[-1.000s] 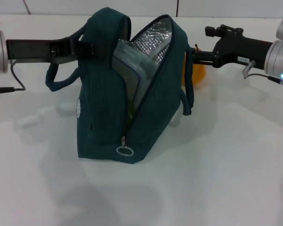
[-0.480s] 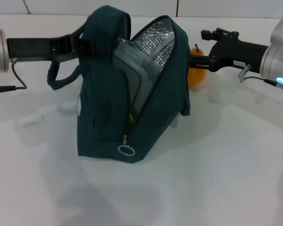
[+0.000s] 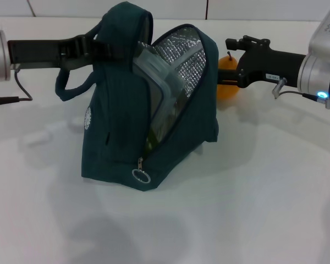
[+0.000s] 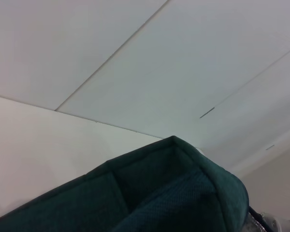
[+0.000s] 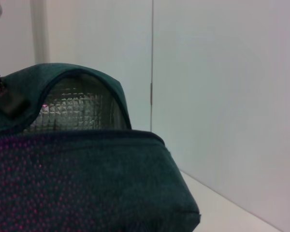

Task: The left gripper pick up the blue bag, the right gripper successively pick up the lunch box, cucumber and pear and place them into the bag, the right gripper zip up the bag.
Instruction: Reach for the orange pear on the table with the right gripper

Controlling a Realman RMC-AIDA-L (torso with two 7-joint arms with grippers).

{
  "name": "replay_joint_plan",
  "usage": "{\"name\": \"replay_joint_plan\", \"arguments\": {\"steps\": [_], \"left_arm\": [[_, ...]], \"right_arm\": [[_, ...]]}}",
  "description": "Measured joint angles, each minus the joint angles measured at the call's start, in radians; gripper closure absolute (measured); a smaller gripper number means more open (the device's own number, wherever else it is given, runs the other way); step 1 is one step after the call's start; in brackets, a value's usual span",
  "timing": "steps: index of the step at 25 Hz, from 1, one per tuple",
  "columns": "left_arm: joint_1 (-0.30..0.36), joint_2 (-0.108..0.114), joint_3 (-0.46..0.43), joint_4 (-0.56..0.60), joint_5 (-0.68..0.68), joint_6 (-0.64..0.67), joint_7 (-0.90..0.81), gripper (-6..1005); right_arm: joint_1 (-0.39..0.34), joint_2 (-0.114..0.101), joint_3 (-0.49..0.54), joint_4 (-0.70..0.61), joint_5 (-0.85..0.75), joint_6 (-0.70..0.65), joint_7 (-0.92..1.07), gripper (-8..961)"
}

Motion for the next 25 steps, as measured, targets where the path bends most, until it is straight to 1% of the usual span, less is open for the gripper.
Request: {"name": "replay_joint_plan", "arguments": {"steps": [9, 21, 25], "left_arm": [[-0.008, -0.003, 0.001, -0.001, 0.0, 0.0, -0.032, 949], [-0.007, -0.002, 0.0, -0.011, 0.0, 0.0, -0.034, 949], [-0.006, -0.003, 0.002, -0.011, 0.0, 0.001, -0.034, 949]], "right_arm": [[0.001, 0.0, -0.001, -0.002, 0.0, 0.008, 0.001, 119], [-0.018, 0.0, -0.001, -0.004, 0.023, 0.0, 0.014, 121], [-0.024, 0.0, -0.001, -0.004, 0.025, 0.0, 0.014, 248]]}}
